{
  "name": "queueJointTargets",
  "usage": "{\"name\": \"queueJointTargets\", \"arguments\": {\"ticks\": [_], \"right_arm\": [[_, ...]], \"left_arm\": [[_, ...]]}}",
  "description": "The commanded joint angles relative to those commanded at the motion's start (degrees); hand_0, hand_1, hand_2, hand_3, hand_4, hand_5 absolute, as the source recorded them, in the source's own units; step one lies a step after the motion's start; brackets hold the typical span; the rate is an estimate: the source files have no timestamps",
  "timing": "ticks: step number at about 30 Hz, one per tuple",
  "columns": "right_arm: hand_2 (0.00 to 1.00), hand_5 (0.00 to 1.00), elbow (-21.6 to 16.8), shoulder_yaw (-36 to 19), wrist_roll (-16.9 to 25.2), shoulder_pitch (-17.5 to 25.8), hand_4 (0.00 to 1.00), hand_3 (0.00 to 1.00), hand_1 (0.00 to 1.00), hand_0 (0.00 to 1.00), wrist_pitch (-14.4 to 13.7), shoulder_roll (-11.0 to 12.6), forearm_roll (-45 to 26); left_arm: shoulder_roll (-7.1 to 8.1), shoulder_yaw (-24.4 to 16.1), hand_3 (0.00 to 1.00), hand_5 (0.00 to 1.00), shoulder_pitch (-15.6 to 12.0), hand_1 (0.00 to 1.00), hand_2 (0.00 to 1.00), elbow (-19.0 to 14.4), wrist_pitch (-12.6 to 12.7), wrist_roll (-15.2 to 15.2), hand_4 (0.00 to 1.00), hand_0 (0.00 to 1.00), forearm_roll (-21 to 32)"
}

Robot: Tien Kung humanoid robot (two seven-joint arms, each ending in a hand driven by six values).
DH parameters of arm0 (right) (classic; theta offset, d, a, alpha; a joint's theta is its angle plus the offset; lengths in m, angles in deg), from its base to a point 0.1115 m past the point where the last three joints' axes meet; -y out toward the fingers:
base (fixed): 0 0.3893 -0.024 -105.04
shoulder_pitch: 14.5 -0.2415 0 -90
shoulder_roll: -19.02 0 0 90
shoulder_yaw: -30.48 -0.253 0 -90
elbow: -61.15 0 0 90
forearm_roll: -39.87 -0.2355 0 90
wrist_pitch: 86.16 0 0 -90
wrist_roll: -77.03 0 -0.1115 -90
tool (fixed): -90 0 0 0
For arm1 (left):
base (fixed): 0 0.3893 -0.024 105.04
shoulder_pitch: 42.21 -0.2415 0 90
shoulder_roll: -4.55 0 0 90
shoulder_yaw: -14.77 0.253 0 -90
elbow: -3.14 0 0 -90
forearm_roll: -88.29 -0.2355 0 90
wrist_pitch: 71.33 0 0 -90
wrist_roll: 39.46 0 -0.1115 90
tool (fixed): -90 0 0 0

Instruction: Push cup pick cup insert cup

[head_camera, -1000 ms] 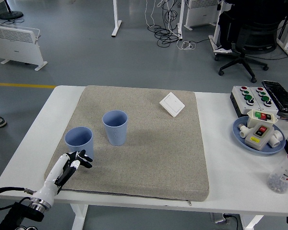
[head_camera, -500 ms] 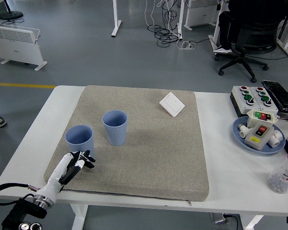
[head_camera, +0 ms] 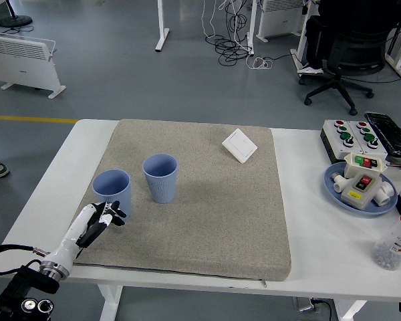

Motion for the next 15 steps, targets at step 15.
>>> {"name": "queueJointTargets", "arguments": {"ticks": [15], "right_arm": [[0.61, 0.439, 0.0, 0.39, 0.03, -0.14, 0.109, 0.546, 0.597, 0.694, 0.12, -0.01, 0.08]], "left_arm": [[0.33, 2.44, 0.46, 0.998, 3.92, 0.482, 0.454, 4.04, -0.25, 0.61, 0.631, 0.607, 2.09]]}}
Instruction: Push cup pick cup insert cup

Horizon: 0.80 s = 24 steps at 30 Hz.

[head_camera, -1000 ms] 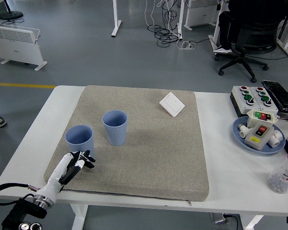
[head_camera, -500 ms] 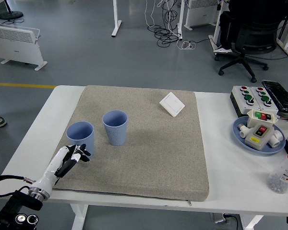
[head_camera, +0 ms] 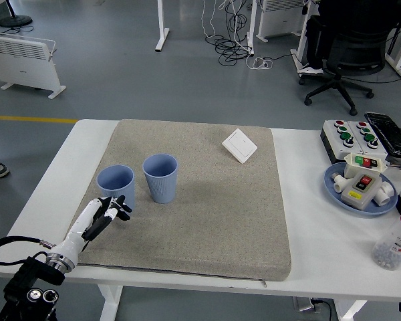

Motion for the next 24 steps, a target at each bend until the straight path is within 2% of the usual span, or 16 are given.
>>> {"name": "queueJointTargets", "arguments": {"ticks": [6, 13, 14, 24], "right_arm": [[0.61, 0.441, 0.0, 0.27, -0.03, -0.03, 0.109, 0.546, 0.597, 0.694, 0.02, 0.01, -0.01], [0.61, 0.442, 0.0, 0.61, 0.0, 0.0, 0.109, 0.546, 0.597, 0.694, 0.05, -0.01, -0.01], [0.61, 0.442, 0.0, 0.67, 0.0, 0.02, 0.108, 0.546, 0.597, 0.693, 0.06, -0.01, -0.01], [0.609, 0.441, 0.0, 1.3, 0.07, -0.06, 0.107, 0.546, 0.596, 0.694, 0.12, -0.01, 0.22]], "left_arm": [[-0.39, 0.91, 0.459, 0.998, 2.0, 0.482, 0.453, 3.27, 0.16, 0.54, 0.632, 0.608, 1.4], [-0.18, 2.62, 0.461, 0.998, 3.72, 0.483, 0.454, 4.68, 0.14, 0.76, 0.632, 0.635, 2.24], [-0.2, 2.83, 0.46, 0.998, 4.23, 0.486, 0.455, 4.98, 0.21, 0.82, 0.631, 0.669, 2.25], [-0.69, 3.88, 0.46, 0.998, 7.38, 0.486, 0.454, 8.46, 0.16, 1.45, 0.627, 0.684, 2.76]]}}
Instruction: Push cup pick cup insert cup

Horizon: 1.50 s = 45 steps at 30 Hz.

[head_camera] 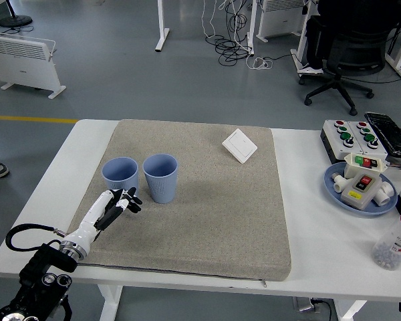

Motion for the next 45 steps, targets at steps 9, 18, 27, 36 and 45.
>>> {"name": "queueJointTargets", "arguments": {"ticks": [9, 18, 27, 36, 45], "right_arm": [[0.61, 0.441, 0.0, 1.02, 0.11, -0.01, 0.105, 0.545, 0.596, 0.694, 0.12, 0.02, -0.34], [0.61, 0.441, 0.0, 1.76, 0.11, 0.25, 0.104, 0.545, 0.596, 0.693, 0.19, -0.04, -0.66], [0.61, 0.441, 0.0, 2.39, 0.17, 0.64, 0.103, 0.545, 0.597, 0.693, 0.32, -0.16, -0.77], [0.61, 0.441, 0.0, 3.06, 0.2, 0.93, 0.102, 0.545, 0.597, 0.694, 0.34, -0.26, -0.43], [0.609, 0.441, 0.0, 2.47, 0.4, 0.74, 0.101, 0.544, 0.597, 0.694, 0.05, -0.34, -1.59]], "left_arm": [[0.06, 2.49, 0.459, 0.998, 3.99, 0.485, 0.451, 5.28, 0.59, 1.35, 0.615, 0.693, 0.93], [-0.05, 3.74, 0.456, 0.998, 7.38, 0.483, 0.45, 10.05, 1.11, 2.54, 0.612, 0.693, 0.65], [0.34, 4.25, 0.455, 0.998, 9.73, 0.48, 0.448, 14.05, 1.22, 3.18, 0.604, 0.694, 0.35], [0.1, 4.04, 0.452, 0.998, 10.81, 0.479, 0.447, 15.4, 1.17, 4.03, 0.595, 0.694, 0.01], [2.26, 4.73, 0.444, 0.998, 7.37, 0.45, 0.437, 6.94, 2.38, 4.88, 0.584, 0.478, 0.8]]}}
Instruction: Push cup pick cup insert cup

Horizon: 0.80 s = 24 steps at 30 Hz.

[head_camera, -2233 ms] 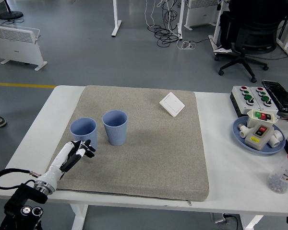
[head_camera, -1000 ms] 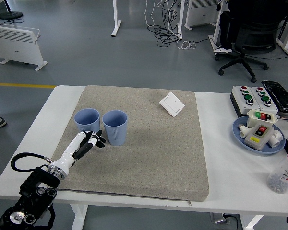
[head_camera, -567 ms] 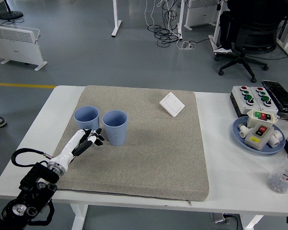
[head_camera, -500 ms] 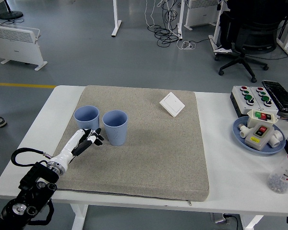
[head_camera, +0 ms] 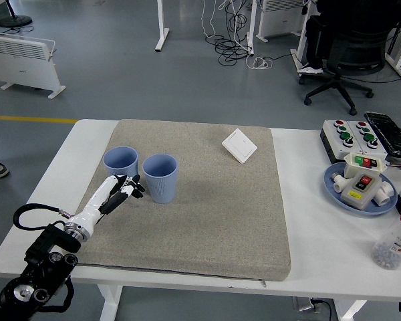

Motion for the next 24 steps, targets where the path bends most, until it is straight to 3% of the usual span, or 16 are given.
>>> {"name": "queueJointTargets", "arguments": {"ticks": [4, 5, 7, 10, 11, 12, 13, 16, 17, 20, 22, 23, 24], "right_arm": [[0.609, 0.441, 0.0, -0.3, 0.13, -0.29, 0.101, 0.544, 0.597, 0.694, -0.1, -0.01, -0.44], [0.609, 0.44, 0.0, -0.34, 0.15, -0.35, 0.1, 0.544, 0.596, 0.694, -0.12, -0.01, -0.46], [0.609, 0.44, 0.0, -0.38, 0.17, -0.44, 0.1, 0.544, 0.596, 0.694, -0.13, 0.04, -0.59], [0.609, 0.44, 0.0, -0.47, 0.16, -0.54, 0.1, 0.544, 0.596, 0.694, -0.13, 0.12, -0.68], [0.609, 0.44, 0.0, -0.45, 0.14, -0.56, 0.1, 0.544, 0.596, 0.694, -0.13, 0.13, -0.69], [0.609, 0.44, 0.0, -0.45, 0.13, -0.57, 0.1, 0.544, 0.596, 0.694, -0.13, 0.14, -0.7], [0.609, 0.44, 0.0, -0.41, 0.08, -0.54, 0.1, 0.544, 0.596, 0.694, -0.12, 0.15, -0.79], [0.609, 0.44, 0.0, -0.27, -0.07, -0.43, 0.1, 0.544, 0.596, 0.694, -0.03, 0.25, -0.74], [0.609, 0.44, 0.0, -0.23, -0.09, -0.42, 0.1, 0.544, 0.596, 0.694, -0.01, 0.28, -0.7], [0.609, 0.44, 0.0, 0.23, -0.12, -0.25, 0.1, 0.544, 0.596, 0.694, 0.07, 0.39, -1.11], [0.609, 0.44, 0.0, 0.43, -0.15, -0.15, 0.1, 0.544, 0.596, 0.694, 0.11, 0.47, -1.43], [0.609, 0.44, 0.0, 0.51, -0.16, -0.09, 0.1, 0.544, 0.596, 0.694, 0.14, 0.5, -1.5], [0.609, 0.44, 0.0, 0.56, -0.17, -0.05, 0.1, 0.544, 0.596, 0.694, 0.16, 0.53, -1.54]], "left_arm": [[2.6, 1.29, 0.444, 0.998, -1.74, 0.45, 0.437, -8.1, 1.92, 2.55, 0.584, 0.478, 1.31], [3.11, 1.61, 0.434, 0.998, -1.83, 0.434, 0.427, -10.59, 2.26, 2.9, 0.684, 0.432, 1.4], [4.51, 2.62, 0.434, 0.998, -1.34, 0.434, 0.427, -15.43, 3.0, 3.22, 0.684, 0.432, 1.24], [6.52, 4.28, 0.434, 0.998, 1.06, 0.434, 0.427, -22.14, 3.49, 2.43, 0.684, 0.432, 0.23], [7.46, 5.1, 0.583, 0.851, 2.71, 0.595, 0.599, -24.67, 3.1, 1.02, 0.829, 0.606, -1.22], [7.78, 5.37, 0.583, 0.851, 3.58, 0.595, 0.599, -26.5, 2.96, 0.35, 0.829, 0.606, -1.93], [8.49, 6.01, 0.583, 0.851, 5.33, 0.595, 0.599, -28.24, 1.26, -1.59, 0.829, 0.606, -3.86], [9.42, 8.75, 0.583, 0.851, 11.35, 0.595, 0.599, -28.08, -4.85, -8.67, 0.829, 0.606, -10.94], [9.5, 9.43, 0.846, 0.768, 13.02, 0.848, 0.941, -27.61, -6.5, -10.87, 0.948, 0.87, -13.17], [9.74, 13.73, 0.846, 0.768, 18.75, 0.848, 0.941, -23.85, -11.95, -17.66, 0.948, 0.87, -20.62], [9.59, 16.64, 0.846, 0.768, 21.7, 0.848, 0.941, -21.4, -14.77, -20.23, 0.948, 0.87, -25.46], [9.36, 18.04, 0.921, 0.711, 22.99, 0.937, 0.998, -20.11, -16.01, -21.07, 0.998, 0.941, -27.61], [9.16, 19.35, 0.921, 0.711, 24.1, 0.937, 0.998, -18.79, -16.98, -21.6, 0.998, 0.941, -29.56]]}}
